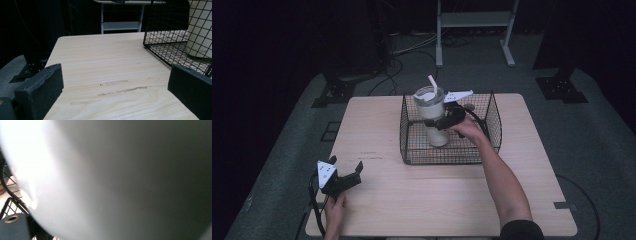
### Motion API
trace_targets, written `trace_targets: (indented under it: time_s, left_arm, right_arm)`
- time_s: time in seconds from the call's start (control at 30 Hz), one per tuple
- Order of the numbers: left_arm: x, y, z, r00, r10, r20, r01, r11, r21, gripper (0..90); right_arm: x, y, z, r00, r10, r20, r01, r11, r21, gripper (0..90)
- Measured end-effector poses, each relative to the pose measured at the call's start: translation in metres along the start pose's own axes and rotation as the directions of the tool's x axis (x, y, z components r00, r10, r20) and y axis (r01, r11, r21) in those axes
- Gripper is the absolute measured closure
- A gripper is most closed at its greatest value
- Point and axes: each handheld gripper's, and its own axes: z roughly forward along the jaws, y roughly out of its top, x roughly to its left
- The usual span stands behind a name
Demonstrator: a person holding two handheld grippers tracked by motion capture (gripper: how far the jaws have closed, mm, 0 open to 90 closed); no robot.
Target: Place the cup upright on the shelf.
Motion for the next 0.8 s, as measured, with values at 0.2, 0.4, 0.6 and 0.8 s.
trace_targets:
  time_s: [0.2, 0.4, 0.6, 0.8]
  left_arm:
    - [0.0, 0.0, 0.0, 1.0, 0.001, 0.002, -0.001, 1.0, -0.001, 0.0]
    - [0.0, 0.0, 0.0, 1.0, 0.003, 0.003, -0.003, 1.0, -0.002, 0.0]
    - [0.0, 0.0, 0.0, 1.0, 0.006, 0.004, -0.006, 1.0, 0.0, 0.0]
    - [0.0, 0.0, 0.0, 1.0, 0.005, 0.005, -0.005, 1.0, 0.0, 0.0]
  right_arm:
    - [-0.001, -0.003, -0.001, 1.0, 0.005, 0.0, -0.005, 1.0, 0.001, 7.4]
    - [0.0, -0.006, -0.007, 0.9998, -0.018, -0.007, 0.018, 1.0, 0.008, 7.2]
    - [0.001, -0.01, -0.011, 0.999, -0.041, 0.014, 0.042, 0.999, -0.009, 7.2]
    - [0.001, -0.013, -0.015, 0.9985, -0.047, 0.028, 0.048, 0.999, -0.019, 7.2]
